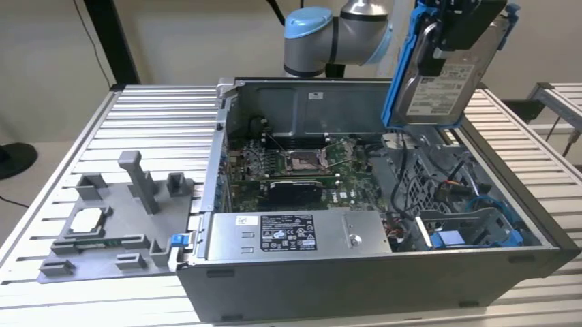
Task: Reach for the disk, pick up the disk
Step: 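Pick up the disk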
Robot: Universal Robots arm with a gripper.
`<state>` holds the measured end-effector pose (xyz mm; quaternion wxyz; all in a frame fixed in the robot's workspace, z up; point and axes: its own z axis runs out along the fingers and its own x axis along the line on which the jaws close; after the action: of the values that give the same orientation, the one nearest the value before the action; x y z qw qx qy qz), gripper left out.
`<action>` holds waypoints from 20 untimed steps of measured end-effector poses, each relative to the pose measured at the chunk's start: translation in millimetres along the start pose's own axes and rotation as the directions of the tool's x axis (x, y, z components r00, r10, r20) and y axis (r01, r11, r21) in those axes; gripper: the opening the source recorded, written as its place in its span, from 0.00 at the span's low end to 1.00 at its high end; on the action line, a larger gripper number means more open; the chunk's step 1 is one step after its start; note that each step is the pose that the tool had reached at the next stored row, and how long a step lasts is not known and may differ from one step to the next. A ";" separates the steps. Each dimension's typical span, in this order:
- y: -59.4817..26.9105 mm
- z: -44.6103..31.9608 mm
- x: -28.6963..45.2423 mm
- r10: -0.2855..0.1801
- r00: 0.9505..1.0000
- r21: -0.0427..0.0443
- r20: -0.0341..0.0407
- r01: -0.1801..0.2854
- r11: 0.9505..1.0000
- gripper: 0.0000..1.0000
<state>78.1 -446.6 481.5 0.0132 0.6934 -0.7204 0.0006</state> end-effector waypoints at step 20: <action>-1.5 1.5 38.4 0.000 1.000 -0.012 -0.001 0.000 1.000 0.00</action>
<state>78.1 -485.0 480.8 0.0174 0.6933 -0.7204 -0.0033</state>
